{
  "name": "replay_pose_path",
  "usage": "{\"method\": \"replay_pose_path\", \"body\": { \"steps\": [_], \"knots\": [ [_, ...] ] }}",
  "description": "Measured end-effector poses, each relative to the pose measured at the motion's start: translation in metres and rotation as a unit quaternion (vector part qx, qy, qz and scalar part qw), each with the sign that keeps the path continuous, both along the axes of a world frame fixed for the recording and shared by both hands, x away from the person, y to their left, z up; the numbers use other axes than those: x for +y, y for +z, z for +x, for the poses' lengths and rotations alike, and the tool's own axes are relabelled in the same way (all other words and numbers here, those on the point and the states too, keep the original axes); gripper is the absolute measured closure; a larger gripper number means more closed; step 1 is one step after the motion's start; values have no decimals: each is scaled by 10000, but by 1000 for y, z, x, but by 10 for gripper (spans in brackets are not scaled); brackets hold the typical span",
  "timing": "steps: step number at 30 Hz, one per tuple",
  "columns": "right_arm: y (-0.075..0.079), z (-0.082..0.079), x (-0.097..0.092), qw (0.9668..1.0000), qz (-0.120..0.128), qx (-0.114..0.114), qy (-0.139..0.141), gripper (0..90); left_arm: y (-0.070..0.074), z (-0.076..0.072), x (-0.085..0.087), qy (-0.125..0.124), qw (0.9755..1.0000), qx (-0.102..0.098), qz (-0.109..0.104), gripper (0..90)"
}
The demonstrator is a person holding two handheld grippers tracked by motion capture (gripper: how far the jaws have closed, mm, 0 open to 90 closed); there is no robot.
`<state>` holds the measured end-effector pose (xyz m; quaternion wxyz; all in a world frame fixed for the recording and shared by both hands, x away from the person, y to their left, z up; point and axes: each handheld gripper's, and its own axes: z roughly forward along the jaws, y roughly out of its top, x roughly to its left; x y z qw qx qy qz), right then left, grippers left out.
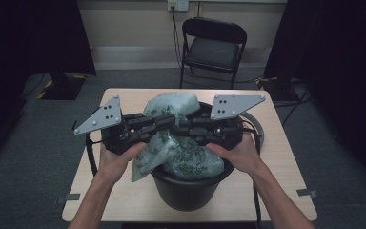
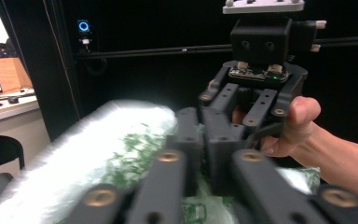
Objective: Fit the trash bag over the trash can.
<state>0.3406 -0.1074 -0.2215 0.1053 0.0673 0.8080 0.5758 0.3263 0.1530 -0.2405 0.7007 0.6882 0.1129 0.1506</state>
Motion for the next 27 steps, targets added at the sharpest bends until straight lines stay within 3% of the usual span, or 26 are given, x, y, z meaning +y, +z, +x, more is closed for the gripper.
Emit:
{"method": "replay_pose_path", "body": {
  "steps": [2,5,7,9,13,17,19,25,27],
  "knots": [
    [-1,-1,-1,10000,-55,-54,-41,900,-2,-1,5,152,9999,-5,-78,632],
    [-1,0,-12,9996,-48,-38,-277,900,-7,-1,16,279,9995,42,-124,507],
    [-2,3,-27,9988,13,10,-488,900,-13,-3,23,567,9984,35,-6,453],
    [-4,6,-38,9979,61,90,-639,900,-23,-4,28,539,9985,79,-11,428],
    [-17,18,-54,9948,58,300,-970,900,-37,-1,25,447,9985,191,243,383],
    [-22,21,-56,9945,154,359,-974,900,-41,4,20,358,9984,312,311,362],
    [-21,20,-55,9949,153,342,-935,900,-43,8,18,415,9972,416,469,425],
    [-19,16,-50,9961,8,285,-829,900,-50,11,23,299,9965,460,635,858],
    [-19,16,-50,9964,19,276,-806,900,-49,11,23,288,9965,447,644,900]
  ]
}}
